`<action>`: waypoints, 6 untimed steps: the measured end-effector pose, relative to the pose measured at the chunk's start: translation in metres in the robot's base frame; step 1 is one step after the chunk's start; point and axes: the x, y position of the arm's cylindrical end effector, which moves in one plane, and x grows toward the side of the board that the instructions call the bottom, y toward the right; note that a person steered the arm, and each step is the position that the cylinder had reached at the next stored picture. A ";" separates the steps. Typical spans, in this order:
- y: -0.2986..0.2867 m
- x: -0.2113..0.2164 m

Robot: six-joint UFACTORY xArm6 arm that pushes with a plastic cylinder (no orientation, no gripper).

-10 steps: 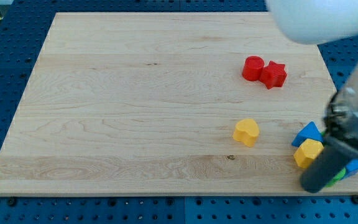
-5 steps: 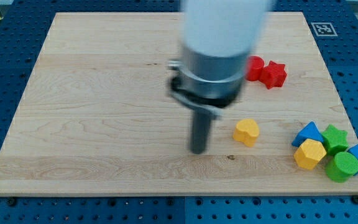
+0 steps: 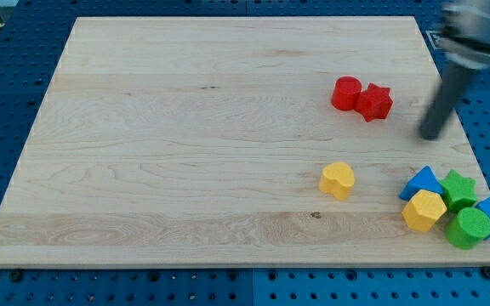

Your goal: Push the yellow hexagon in between red star and yellow heart

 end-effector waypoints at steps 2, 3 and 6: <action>0.057 0.069; 0.056 0.148; -0.039 0.154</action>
